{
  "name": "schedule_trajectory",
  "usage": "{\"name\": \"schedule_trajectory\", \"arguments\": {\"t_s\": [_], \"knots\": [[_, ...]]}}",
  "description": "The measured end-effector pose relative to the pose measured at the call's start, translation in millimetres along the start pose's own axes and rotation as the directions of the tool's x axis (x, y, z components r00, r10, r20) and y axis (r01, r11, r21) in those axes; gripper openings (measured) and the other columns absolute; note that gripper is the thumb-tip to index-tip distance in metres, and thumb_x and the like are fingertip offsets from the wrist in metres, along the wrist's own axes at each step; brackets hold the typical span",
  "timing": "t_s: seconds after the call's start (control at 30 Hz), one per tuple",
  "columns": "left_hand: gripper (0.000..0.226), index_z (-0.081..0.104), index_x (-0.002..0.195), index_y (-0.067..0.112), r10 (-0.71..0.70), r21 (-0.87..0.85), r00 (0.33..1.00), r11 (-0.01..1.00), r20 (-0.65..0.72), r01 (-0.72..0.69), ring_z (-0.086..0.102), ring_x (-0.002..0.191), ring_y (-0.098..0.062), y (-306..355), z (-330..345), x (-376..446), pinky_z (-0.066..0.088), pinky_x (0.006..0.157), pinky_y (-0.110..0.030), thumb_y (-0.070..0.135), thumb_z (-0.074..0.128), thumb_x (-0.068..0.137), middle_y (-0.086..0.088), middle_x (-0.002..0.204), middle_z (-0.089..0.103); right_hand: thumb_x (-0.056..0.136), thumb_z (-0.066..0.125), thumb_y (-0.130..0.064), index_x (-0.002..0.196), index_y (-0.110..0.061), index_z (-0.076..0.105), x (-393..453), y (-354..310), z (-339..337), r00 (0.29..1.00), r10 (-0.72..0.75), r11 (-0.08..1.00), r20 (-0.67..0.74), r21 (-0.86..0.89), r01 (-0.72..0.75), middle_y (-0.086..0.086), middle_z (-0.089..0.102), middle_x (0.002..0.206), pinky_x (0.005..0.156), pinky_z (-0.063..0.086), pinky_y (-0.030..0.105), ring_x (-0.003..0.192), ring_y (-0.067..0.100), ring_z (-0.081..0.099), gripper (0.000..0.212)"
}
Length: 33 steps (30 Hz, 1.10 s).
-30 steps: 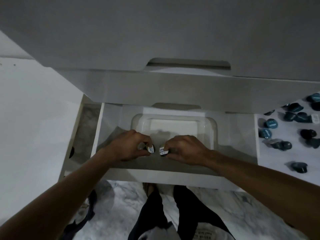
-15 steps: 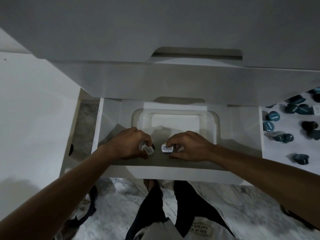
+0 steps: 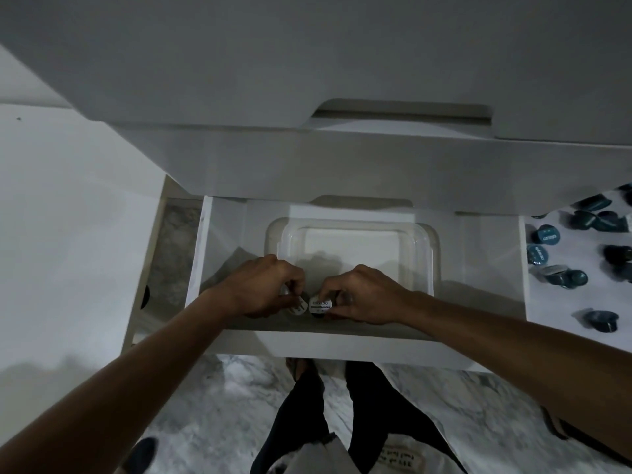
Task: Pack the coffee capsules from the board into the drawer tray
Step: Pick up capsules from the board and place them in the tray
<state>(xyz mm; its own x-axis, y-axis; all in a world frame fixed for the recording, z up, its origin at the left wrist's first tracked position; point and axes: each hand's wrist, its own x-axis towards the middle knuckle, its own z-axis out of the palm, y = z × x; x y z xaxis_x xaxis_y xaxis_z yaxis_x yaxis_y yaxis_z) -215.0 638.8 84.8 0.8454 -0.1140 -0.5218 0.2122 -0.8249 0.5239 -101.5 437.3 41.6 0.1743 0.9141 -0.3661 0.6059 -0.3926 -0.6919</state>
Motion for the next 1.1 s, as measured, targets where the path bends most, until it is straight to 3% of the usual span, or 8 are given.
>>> {"name": "schedule_trajectory", "arguments": {"t_s": [0.13, 0.23, 0.37, 0.5, 0.73, 0.87, 1.0, 1.1], "knots": [[0.014, 0.062, 0.086, 0.029, 0.004, 0.029, 0.998, 1.000, -0.058, -0.002, 0.055, 0.062, 0.002, 1.9, -2.4, -4.1, 0.050, 0.065, -0.028, 0.039, 0.072, 0.083, 0.018, 0.067, 0.057, 0.076, 0.075, -0.046, 0.092, -0.035, 0.057, -3.3, -4.1, -7.2, 0.999, 0.042, 0.998, -0.032, 0.041, -0.040, -0.011, 0.070, 0.087, 0.068, 0.055, 0.035, 0.075, 0.001, 0.064, 0.026], [0.022, 0.065, 0.092, 0.031, 0.000, 0.016, 0.986, 1.000, -0.169, 0.003, 0.061, 0.067, -0.002, 8.1, -8.7, -11.8, 0.054, 0.069, -0.032, 0.045, 0.074, 0.078, 0.014, 0.086, 0.069, 0.072, 0.079, -0.049, 0.092, -0.032, 0.058, -18.1, -14.0, -24.0, 0.971, 0.120, 0.978, -0.206, 0.192, -0.081, -0.012, 0.068, 0.095, 0.071, 0.056, 0.032, 0.077, 0.001, 0.066, 0.034], [0.035, 0.065, 0.110, 0.031, 0.026, -0.064, 0.962, 0.997, -0.271, -0.045, 0.067, 0.067, 0.003, 29.7, -25.2, -20.7, 0.056, 0.071, -0.025, 0.045, 0.074, 0.080, 0.019, 0.110, 0.068, 0.072, 0.085, -0.034, 0.107, -0.023, 0.065, -51.1, -38.3, -46.3, 0.814, 0.299, 0.903, -0.498, 0.423, -0.073, -0.010, 0.069, 0.104, 0.066, 0.051, 0.014, 0.080, 0.004, 0.069, 0.043], [0.039, 0.065, 0.113, 0.031, 0.068, -0.090, 0.916, 0.990, -0.395, -0.112, 0.067, 0.079, 0.005, 69.7, -43.7, -13.4, 0.053, 0.075, -0.019, 0.046, 0.074, 0.079, 0.018, 0.106, 0.069, 0.074, 0.084, -0.029, 0.111, -0.021, 0.066, -89.9, -57.8, -53.7, 0.624, 0.430, 0.833, -0.653, 0.553, 0.004, -0.003, 0.070, 0.102, 0.071, 0.053, 0.016, 0.081, 0.007, 0.069, 0.043], [0.036, 0.066, 0.108, 0.034, 0.212, -0.098, 0.853, 0.952, -0.478, -0.291, 0.067, 0.076, 0.005, 190.9, -39.3, 9.5, 0.057, 0.079, -0.029, 0.048, 0.072, 0.075, 0.018, 0.099, 0.070, 0.077, 0.081, -0.030, 0.116, -0.020, 0.065, -187.3, -47.1, -68.2, 0.386, 0.507, 0.818, -0.770, 0.571, 0.065, -0.005, 0.072, 0.100, 0.081, 0.056, 0.024, 0.085, 0.008, 0.069, 0.044], [0.037, 0.067, 0.113, 0.026, 0.279, -0.061, 0.825, 0.934, -0.491, -0.352, 0.067, 0.077, 0.000, 274.2, -16.5, 30.3, 0.058, 0.076, -0.028, 0.037, 0.077, 0.079, 0.013, 0.101, 0.070, 0.083, 0.076, -0.032, 0.121, -0.020, 0.063, -269.6, -13.7, -79.8, 0.312, 0.513, 0.836, -0.799, 0.548, 0.027, -0.007, 0.071, 0.103, 0.078, 0.057, 0.023, 0.088, 0.003, 0.069, 0.042], [0.034, 0.067, 0.111, 0.029, 0.239, -0.108, 0.823, 0.934, -0.516, -0.340, 0.067, 0.077, 0.000, 349.8, 21.6, 59.4, 0.059, 0.076, -0.032, 0.038, 0.076, 0.079, 0.013, 0.096, 0.069, 0.086, 0.073, -0.032, 0.124, -0.023, 0.062, -356.4, 35.7, -88.1, 0.232, 0.542, 0.836, -0.808, 0.546, -0.054, -0.007, 0.071, 0.105, 0.075, 0.055, 0.018, 0.084, -0.002, 0.067, 0.040], [0.034, 0.067, 0.110, 0.030, 0.150, -0.167, 0.838, 0.947, -0.524, -0.274, 0.066, 0.078, -0.001, 389.1, 59.7, 85.4, 0.059, 0.077, -0.034, 0.041, 0.075, 0.079, 0.014, 0.095, 0.068, 0.089, 0.069, -0.032, 0.127, -0.023, 0.060, -411.3, 75.7, -91.2, 0.193, 0.563, 0.826, -0.804, 0.544, -0.143, -0.007, 0.069, 0.106, 0.068, 0.049, 0.007, 0.083, -0.007, 0.063, 0.040]]}}
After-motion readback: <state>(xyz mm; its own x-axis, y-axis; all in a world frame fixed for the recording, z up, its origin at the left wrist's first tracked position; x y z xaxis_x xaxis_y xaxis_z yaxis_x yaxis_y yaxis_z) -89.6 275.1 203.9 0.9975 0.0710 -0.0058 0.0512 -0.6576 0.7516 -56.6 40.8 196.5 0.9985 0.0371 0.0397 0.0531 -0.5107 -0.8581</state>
